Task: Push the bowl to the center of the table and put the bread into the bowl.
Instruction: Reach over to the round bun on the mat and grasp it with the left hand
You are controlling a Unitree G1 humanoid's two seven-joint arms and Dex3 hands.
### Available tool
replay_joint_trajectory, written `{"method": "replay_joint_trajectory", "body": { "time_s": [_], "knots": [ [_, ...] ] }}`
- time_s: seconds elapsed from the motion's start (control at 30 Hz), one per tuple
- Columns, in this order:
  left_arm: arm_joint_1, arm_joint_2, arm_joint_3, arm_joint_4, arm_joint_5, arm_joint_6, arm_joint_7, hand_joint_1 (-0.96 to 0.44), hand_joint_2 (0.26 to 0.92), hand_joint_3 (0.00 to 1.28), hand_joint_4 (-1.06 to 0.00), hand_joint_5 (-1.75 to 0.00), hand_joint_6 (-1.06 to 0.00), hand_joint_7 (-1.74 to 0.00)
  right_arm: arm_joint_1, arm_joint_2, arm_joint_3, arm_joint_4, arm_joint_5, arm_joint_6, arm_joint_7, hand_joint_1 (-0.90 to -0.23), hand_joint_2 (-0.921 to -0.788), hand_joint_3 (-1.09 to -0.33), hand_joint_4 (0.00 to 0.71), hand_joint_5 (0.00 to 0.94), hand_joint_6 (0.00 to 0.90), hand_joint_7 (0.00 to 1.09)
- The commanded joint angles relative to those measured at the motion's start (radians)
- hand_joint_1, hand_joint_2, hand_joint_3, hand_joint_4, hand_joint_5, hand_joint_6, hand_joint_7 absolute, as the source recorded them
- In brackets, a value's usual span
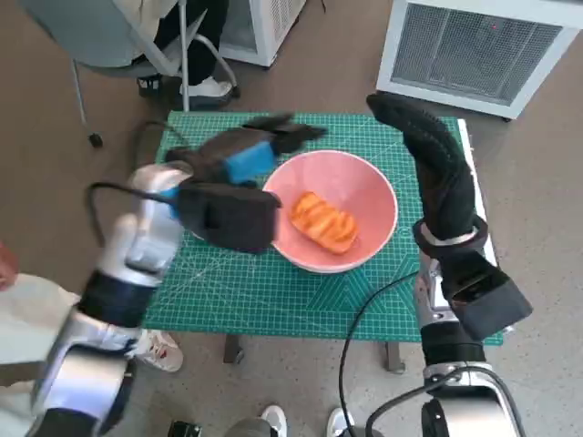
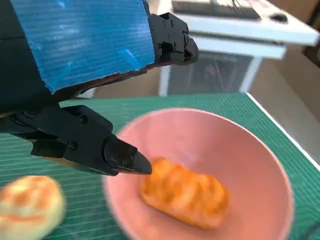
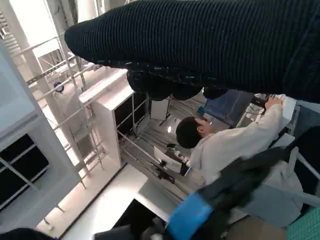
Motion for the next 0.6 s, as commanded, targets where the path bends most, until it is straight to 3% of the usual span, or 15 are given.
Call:
{"method": "replay_joint_trajectory", "body": {
  "time_s": [0.03,0.3,0.6],
  "knots": [
    [0.048,0.077,0.066,-0.065,-0.027,0.027,-0.008,-0.2,0.843,0.0,0.0,0.0,-0.15,-0.09,0.023,0.005,0.001,0.01,-0.005,0.004,-0.008,-0.583,-0.921,-0.857,0.245,0.184,-0.001,0.75],
    [0.093,0.166,0.119,0.005,-0.015,0.008,0.036,-0.23,0.844,0.0,0.0,0.0,-0.16,-0.07,0.019,0.003,0.002,0.016,-0.005,0.002,-0.008,-0.578,-0.921,-0.859,0.241,0.193,-0.001,0.75],
    [0.096,0.201,0.088,0.091,0.041,0.016,0.085,-0.26,0.843,0.0,0.0,0.0,-0.17,-0.07,0.006,0.004,0.004,0.034,0.001,0.002,-0.001,-0.569,-0.921,-0.869,0.235,0.204,-0.001,0.75]
  ]
}}
